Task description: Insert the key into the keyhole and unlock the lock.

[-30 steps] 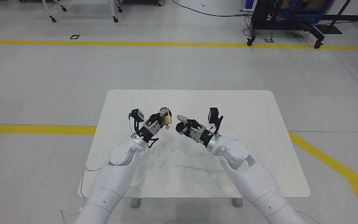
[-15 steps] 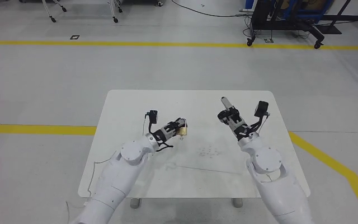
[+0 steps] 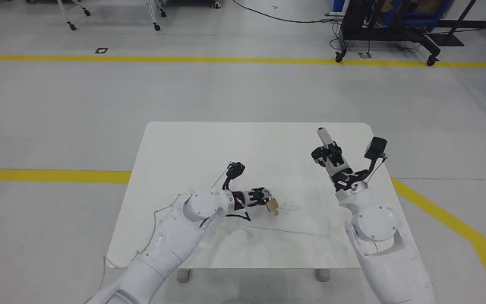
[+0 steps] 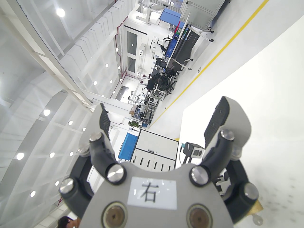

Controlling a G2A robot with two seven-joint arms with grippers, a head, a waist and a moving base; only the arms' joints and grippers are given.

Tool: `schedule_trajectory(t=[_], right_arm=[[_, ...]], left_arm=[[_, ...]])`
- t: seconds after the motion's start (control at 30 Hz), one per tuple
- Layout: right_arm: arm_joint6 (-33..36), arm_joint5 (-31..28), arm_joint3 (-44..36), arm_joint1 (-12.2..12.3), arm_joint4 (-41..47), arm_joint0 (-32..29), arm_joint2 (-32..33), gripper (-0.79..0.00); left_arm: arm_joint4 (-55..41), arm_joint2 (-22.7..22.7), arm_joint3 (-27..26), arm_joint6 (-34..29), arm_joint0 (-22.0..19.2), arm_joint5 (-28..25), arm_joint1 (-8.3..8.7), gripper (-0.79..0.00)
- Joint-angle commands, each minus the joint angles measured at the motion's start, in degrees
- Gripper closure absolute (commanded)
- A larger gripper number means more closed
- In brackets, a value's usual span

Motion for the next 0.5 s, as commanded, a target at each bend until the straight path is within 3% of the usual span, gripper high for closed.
schedule_trajectory(t=[0.0,0.03,0.33,0.47], right_arm=[[0.00,0.00,0.00,0.00,0.00,0.00,0.00,-0.785],[0.00,0.00,0.00,0.00,0.00,0.00,0.00,-0.785],[0.00,0.00,0.00,0.00,0.00,0.00,0.00,-0.785],[0.00,0.00,0.00,0.00,0.00,0.00,0.00,-0.785]], left_arm=[[0.30,0.12,0.28,0.00,-0.29,0.24,-0.05,-0.591],[0.08,0.02,0.37,-0.12,-0.35,0.16,-0.05,-0.785],[-7.55,-4.16,1.02,-4.33,-0.23,-4.79,0.63,-0.785],[-1.59,-6.34,-0.81,-0.24,-0.09,-6.57,1.69,-0.785]])
